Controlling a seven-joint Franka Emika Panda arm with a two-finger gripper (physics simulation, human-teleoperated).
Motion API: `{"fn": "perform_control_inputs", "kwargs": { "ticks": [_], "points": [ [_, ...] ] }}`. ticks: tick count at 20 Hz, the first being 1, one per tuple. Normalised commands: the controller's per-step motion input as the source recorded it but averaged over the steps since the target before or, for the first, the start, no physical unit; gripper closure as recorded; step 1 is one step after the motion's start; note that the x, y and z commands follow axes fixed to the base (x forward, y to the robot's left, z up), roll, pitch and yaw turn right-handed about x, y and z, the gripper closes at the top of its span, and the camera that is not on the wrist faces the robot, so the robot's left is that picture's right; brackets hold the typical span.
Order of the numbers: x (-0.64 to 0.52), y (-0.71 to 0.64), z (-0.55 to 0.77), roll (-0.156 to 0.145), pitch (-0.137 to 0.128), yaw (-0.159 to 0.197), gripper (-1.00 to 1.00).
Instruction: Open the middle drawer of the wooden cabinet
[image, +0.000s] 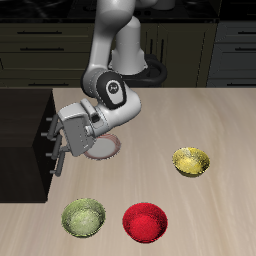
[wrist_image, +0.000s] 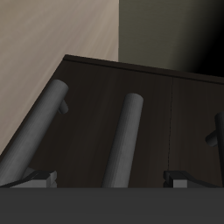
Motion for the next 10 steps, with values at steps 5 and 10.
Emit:
{"fn": "perform_control_inputs", "kwargs": {
  "ticks": [5,10],
  "points": [
    [-0.04,-0.19,0.07,-0.04,-0.007,-0.012,-1.0],
    [0.02,-0.02,-0.08,0.002,0.025,-0.007,-1.0]
  ]
}}
